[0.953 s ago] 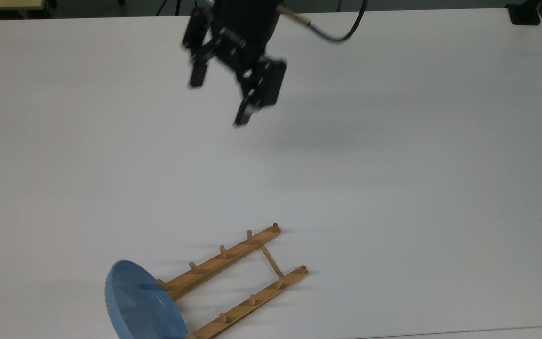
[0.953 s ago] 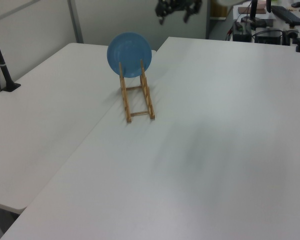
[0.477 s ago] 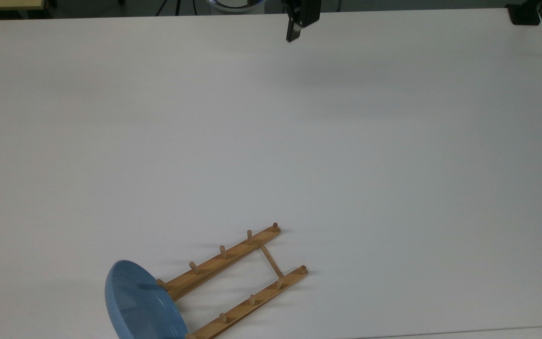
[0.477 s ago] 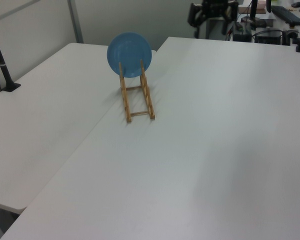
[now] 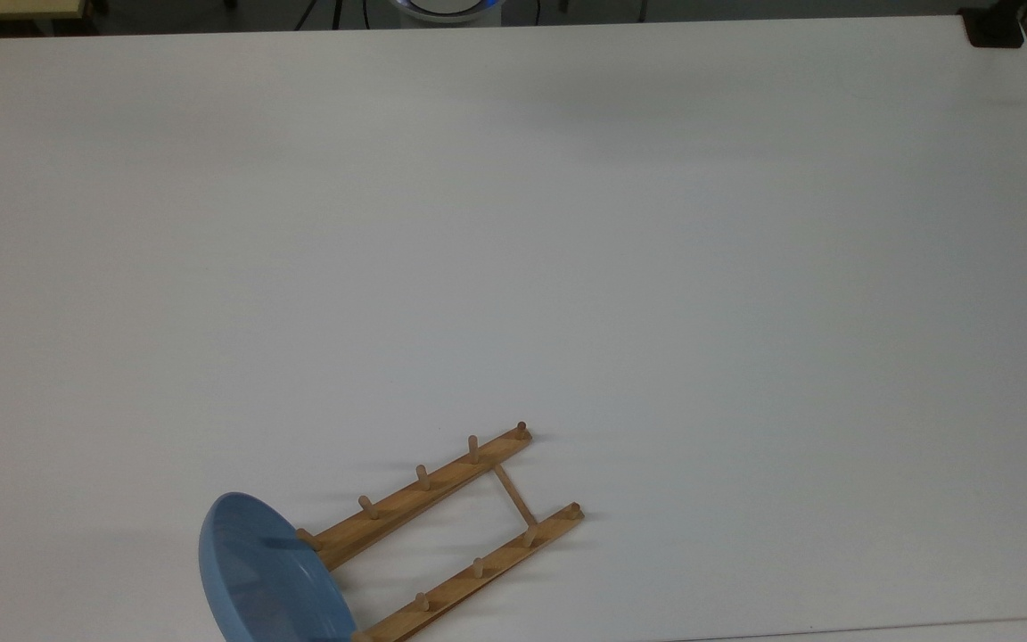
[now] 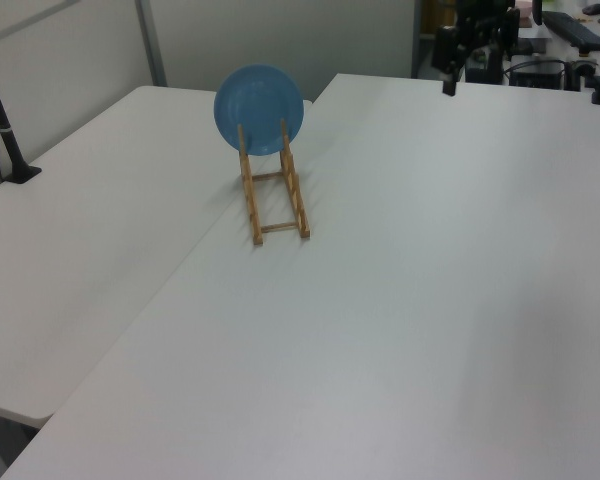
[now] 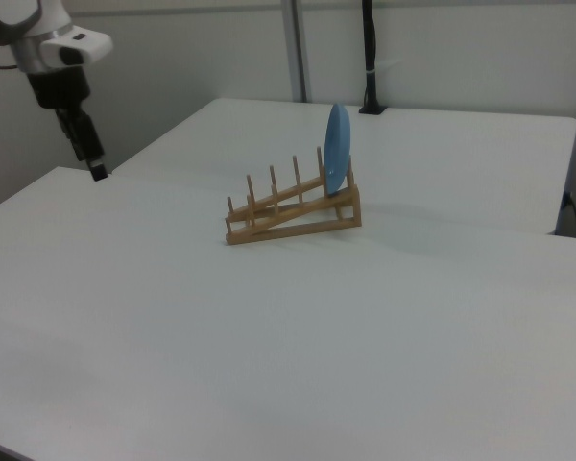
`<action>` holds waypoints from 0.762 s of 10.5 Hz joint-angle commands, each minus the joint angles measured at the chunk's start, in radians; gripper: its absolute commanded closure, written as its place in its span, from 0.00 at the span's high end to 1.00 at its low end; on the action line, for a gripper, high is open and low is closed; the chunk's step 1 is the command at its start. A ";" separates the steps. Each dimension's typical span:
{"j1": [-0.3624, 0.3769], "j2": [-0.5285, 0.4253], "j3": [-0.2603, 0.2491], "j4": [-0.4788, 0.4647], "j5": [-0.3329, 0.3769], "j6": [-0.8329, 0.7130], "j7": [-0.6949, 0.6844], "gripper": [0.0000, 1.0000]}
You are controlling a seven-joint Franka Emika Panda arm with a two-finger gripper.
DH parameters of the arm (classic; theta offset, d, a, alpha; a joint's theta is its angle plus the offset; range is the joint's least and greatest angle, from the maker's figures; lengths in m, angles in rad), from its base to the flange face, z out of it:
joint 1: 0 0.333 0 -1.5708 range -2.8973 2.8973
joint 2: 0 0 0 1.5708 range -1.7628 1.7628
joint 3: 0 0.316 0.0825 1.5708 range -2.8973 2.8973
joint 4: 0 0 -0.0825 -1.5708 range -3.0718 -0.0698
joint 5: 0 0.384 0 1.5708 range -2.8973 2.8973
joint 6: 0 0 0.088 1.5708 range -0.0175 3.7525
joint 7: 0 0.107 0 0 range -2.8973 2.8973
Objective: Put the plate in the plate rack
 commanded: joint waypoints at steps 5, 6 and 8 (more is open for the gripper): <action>-0.051 0.022 -0.137 -0.001 0.095 0.074 -0.646 1.00; 0.023 0.032 -0.206 0.005 0.093 0.079 -0.638 1.00; 0.044 0.033 -0.244 0.008 0.095 0.082 -0.649 1.00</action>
